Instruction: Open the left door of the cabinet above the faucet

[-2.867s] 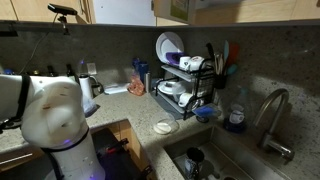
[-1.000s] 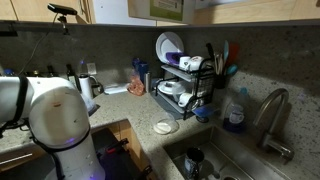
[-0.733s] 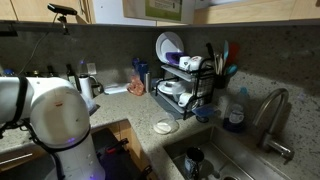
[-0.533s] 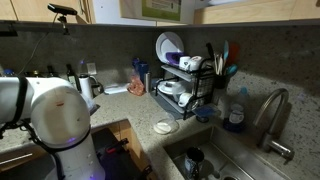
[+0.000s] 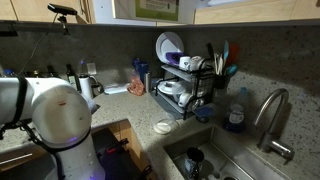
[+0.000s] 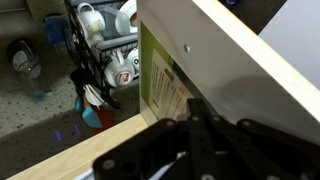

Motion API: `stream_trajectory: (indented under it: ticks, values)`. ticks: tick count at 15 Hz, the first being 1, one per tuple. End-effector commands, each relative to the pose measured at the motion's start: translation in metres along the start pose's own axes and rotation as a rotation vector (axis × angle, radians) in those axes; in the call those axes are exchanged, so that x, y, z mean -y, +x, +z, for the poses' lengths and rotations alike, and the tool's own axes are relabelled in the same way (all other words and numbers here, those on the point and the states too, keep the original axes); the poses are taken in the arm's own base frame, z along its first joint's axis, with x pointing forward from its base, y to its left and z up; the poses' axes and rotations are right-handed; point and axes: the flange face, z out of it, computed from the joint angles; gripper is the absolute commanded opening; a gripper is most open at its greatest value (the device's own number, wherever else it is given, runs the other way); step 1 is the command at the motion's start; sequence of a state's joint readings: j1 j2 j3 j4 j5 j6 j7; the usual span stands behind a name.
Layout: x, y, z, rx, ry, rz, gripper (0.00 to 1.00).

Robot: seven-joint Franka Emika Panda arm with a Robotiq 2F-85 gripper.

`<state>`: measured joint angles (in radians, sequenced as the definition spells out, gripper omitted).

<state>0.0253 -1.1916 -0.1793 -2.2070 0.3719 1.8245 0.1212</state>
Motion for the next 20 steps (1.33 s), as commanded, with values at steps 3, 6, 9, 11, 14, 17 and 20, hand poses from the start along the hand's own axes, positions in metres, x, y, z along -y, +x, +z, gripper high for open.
stream_trajectory:
  ticks: [3, 6, 9, 11, 14, 17, 20]
  values:
    - [0.02, -0.006, 0.01, 0.06, 0.039, -0.041, 0.0]
    - [0.031, -0.01, 0.015, 0.08, 0.056, -0.059, 0.0]
    - [0.042, -0.013, 0.021, 0.098, 0.068, -0.081, 0.0]
    - [0.049, -0.016, 0.026, 0.109, 0.075, -0.096, 0.0]
    - [0.062, -0.02, 0.035, 0.136, 0.095, -0.115, 0.0]
    - [0.072, -0.024, 0.044, 0.16, 0.11, -0.134, 0.0]
    - [0.078, -0.024, 0.051, 0.171, 0.113, -0.141, 0.0]
